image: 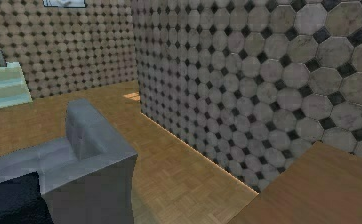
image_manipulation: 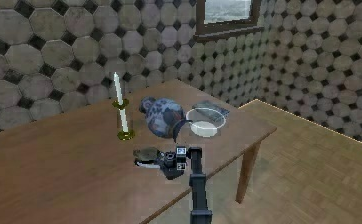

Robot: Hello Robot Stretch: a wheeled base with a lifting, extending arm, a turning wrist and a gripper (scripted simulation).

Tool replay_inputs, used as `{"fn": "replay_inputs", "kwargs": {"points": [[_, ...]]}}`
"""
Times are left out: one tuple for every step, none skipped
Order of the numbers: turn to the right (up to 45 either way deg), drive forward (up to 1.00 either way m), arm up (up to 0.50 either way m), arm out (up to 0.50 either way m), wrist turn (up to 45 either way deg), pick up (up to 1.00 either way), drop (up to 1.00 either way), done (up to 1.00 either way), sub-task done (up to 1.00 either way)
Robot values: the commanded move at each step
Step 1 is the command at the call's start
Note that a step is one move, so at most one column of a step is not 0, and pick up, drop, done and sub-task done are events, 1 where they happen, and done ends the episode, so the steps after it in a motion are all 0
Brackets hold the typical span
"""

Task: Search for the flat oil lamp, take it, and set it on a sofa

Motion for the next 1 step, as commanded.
{"fn": "replay_inputs", "kwargs": {"points": [[0.0,0.0,0.1,0.0,0.0,0.0,0.0,0.0,0.0]]}}
